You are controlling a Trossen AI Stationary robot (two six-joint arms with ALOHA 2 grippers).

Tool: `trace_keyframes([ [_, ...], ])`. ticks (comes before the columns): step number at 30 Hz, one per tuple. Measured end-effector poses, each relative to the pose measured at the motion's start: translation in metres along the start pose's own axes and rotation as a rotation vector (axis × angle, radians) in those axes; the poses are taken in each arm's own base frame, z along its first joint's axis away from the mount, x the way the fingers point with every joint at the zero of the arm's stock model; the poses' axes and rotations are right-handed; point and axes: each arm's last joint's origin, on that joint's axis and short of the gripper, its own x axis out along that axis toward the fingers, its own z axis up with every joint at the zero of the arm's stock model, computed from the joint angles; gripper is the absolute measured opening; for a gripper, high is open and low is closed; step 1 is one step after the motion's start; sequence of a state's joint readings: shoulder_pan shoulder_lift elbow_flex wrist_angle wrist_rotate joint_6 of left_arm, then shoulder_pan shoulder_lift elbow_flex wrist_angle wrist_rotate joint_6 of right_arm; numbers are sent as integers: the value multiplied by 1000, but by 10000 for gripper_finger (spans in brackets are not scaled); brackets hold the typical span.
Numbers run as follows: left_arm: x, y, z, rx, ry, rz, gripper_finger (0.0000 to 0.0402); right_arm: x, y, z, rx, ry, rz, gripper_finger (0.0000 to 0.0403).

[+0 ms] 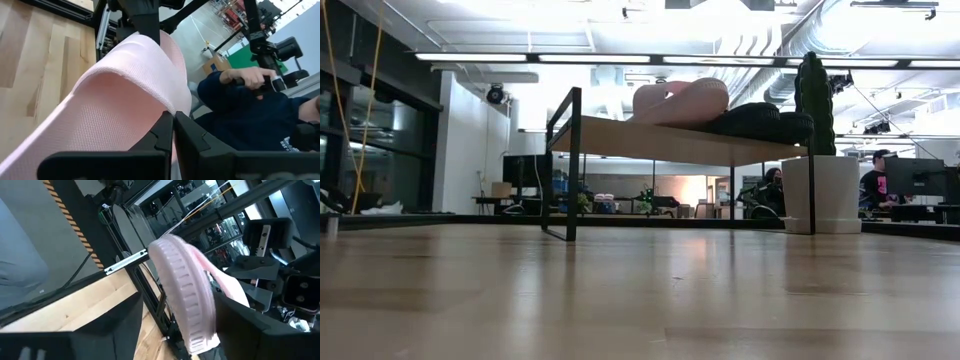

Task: Pick and place slides into the shelf
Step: Put the pink slide on the shelf

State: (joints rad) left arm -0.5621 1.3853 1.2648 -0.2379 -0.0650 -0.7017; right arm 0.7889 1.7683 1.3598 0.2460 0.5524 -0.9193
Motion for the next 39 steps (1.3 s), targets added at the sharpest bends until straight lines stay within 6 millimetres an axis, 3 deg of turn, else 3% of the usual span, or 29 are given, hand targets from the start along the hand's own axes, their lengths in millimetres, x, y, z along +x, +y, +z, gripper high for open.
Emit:
trace_keyframes([
  [4, 0, 0, 0, 6, -5, 4, 0, 1, -2, -1, 32, 3, -9, 170],
  [11, 0, 0, 1, 13, -9, 8, 0, 3, -3, -4, 52, 2, 0, 38],
  [13, 0, 0, 1, 19, -10, 8, 0, 3, -3, -5, 53, 3, 1, 17],
  [19, 0, 0, 1, 44, -11, 14, 4, 4, -4, -6, 76, 5, 0, 35],
  [25, -1, 6, -2, 70, 22, 59, 30, 4, -4, -7, 70, 16, 4, 13],
  [39, -2, 38, 7, 74, 118, 161, 147, 4, -3, -13, 59, 155, -56, 12],
])
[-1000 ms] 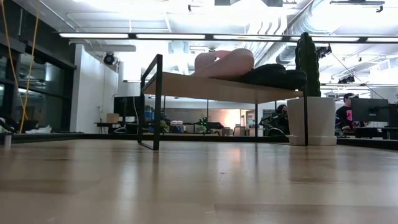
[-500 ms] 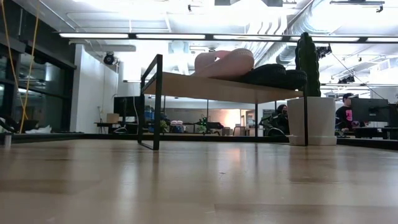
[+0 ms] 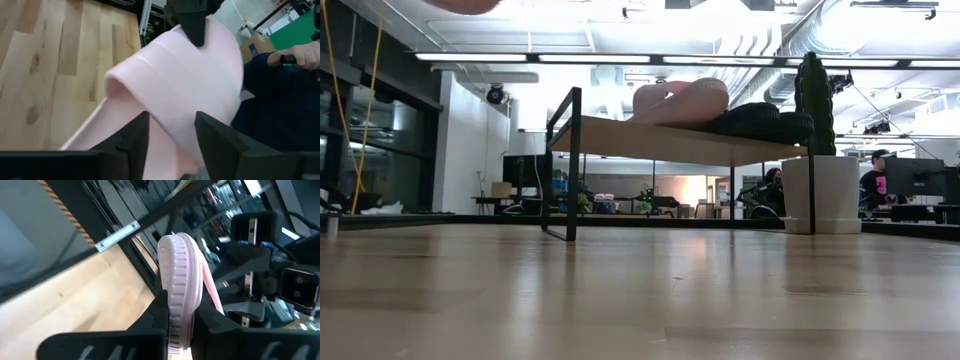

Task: Pick and place slides into the shelf
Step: Put the pink slide on the shelf

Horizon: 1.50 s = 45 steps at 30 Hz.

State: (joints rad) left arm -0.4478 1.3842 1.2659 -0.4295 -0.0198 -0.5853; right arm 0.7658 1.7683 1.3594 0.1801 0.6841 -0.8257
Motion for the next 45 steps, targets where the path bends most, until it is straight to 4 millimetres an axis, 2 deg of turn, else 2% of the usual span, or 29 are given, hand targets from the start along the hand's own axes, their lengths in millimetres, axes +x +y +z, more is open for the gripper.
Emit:
trace_keyframes([
  [7, -11, 0, 5, 30, -24, -29, 189, -3, -3, -4, 18, 78, -34, 12],
  [18, -65, -7, 15, 78, -162, -106, 200, -4, -8, -16, -30, 196, -40, 12],
  [25, -88, -7, 22, 158, -292, -56, 200, -10, -33, -32, -25, 302, -57, 12],
  [31, -93, -6, 24, 246, -343, -6, 200, -23, -58, -34, -32, 298, -70, 12],
  [37, -92, -7, 25, 285, -349, 0, 200, -29, -78, -52, -69, 383, -57, 12],
  [41, -92, -7, 25, 285, -347, 1, 200, -24, -86, -68, -118, 452, -36, 12],
  [45, -92, -7, 25, 285, -347, 3, 200, -14, -97, -82, -157, 445, 8, 12],
])
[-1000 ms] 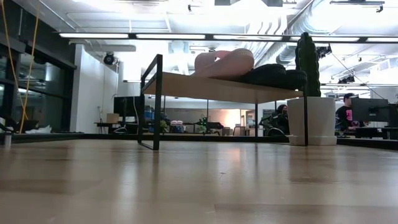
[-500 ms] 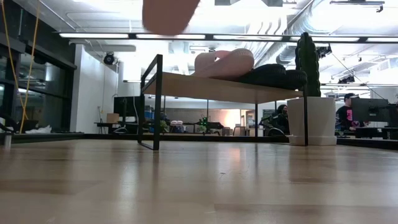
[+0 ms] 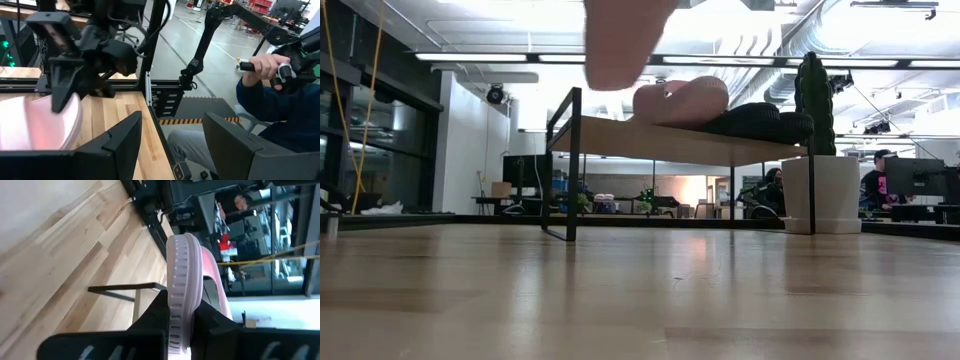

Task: Pick and place slides into the shelf
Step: Put the pink slide on the shelf

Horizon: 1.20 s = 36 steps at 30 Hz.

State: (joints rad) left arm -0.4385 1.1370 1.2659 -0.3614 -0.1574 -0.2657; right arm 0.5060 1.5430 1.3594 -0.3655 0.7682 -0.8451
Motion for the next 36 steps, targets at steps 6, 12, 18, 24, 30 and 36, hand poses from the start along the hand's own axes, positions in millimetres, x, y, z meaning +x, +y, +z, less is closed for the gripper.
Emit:
trace_keyframes([
  [6, 0, 0, 0, 0, 1, 1, 200, 19, -13, -16, -45, 27, 10, 12],
  [12, 0, 0, -1, 1, 8, 2, 200, 35, -25, -33, -81, 18, 47, 12],
  [18, 0, 0, -1, 1, 8, 3, 200, 48, -35, -49, -88, 14, 74, 11],
  [24, 0, 0, -1, 1, 8, 3, 200, 59, -45, -66, -80, 13, 96, 10],
  [30, 0, 0, -1, 18, 8, 2, 200, 68, -53, -80, -66, -11, 124, 10],
  [36, 0, 0, -1, 27, 8, 2, 200, 73, -58, -90, -43, -57, 159, 10],
])
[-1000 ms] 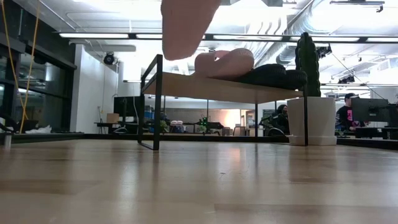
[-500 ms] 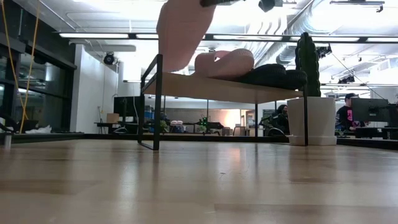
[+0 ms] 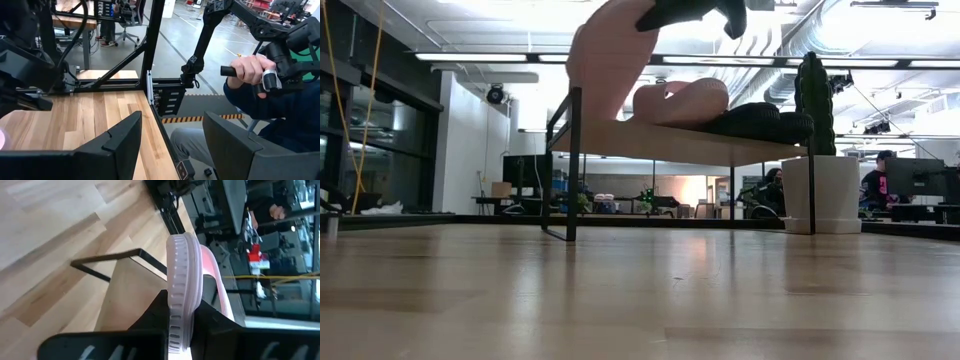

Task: Pick and place slides into the shelf
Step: Put the pink slide on the shelf

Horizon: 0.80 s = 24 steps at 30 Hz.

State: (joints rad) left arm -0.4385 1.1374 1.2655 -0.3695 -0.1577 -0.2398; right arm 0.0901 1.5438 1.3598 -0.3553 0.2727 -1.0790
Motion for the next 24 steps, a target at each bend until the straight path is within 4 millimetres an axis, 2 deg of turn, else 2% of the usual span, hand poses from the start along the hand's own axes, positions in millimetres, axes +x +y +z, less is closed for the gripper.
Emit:
trace_keyframes([
  [13, 0, 0, 0, 0, -3, -1, 200, 2, -4, -7, -7, -31, 18, 10],
  [24, 0, 0, 0, 0, -4, -1, 200, 9, -9, -22, 45, -47, 46, 10],
])
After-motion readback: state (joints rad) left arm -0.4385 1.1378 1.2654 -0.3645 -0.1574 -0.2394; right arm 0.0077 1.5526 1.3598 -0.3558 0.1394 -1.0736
